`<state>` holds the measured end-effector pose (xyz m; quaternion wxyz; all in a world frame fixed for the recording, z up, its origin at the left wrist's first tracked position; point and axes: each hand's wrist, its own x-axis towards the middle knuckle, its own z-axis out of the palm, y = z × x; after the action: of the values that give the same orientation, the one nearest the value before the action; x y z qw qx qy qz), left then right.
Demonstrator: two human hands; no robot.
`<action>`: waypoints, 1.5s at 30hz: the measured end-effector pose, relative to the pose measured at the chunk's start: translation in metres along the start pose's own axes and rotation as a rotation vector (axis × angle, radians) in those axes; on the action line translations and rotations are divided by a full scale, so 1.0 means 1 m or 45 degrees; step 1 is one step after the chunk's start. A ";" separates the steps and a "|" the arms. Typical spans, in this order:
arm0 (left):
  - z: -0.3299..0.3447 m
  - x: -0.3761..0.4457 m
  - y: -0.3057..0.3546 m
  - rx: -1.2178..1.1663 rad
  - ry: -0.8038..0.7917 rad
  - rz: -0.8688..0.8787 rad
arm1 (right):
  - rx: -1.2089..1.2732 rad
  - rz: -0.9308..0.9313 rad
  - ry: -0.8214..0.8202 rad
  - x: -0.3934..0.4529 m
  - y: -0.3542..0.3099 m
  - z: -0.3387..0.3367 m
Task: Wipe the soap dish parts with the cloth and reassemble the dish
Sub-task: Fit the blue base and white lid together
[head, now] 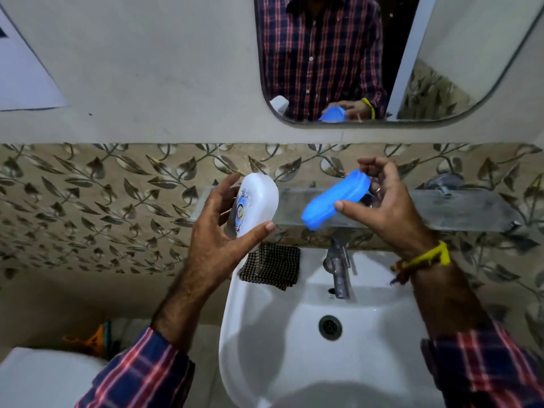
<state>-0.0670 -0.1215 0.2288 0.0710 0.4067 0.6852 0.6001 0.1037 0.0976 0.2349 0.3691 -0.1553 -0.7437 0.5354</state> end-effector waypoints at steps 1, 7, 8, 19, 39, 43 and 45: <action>0.001 0.001 0.002 -0.026 -0.021 0.007 | 0.128 -0.007 0.025 -0.009 -0.008 0.002; 0.028 0.008 0.017 -0.279 -0.289 -0.047 | 0.251 0.125 0.123 -0.039 -0.021 0.026; 0.037 0.006 0.018 -0.303 -0.322 -0.072 | 0.238 0.152 0.146 -0.043 -0.018 0.032; 0.080 -0.016 0.009 -0.374 -0.462 -0.202 | 0.481 0.372 0.582 -0.066 0.000 0.075; 0.100 -0.038 0.004 -0.141 -0.400 -0.185 | 0.654 0.433 0.822 -0.069 0.006 0.099; 0.098 -0.041 0.004 -0.129 -0.431 -0.216 | 0.720 0.456 0.860 -0.070 0.010 0.106; 0.096 -0.039 0.004 -0.088 -0.476 -0.215 | 0.756 0.471 0.844 -0.071 0.011 0.108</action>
<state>0.0173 -0.0733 0.1911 0.2608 0.4493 0.6708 0.5293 0.0729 -0.0157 0.1808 0.5133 -0.3350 -0.3609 0.7029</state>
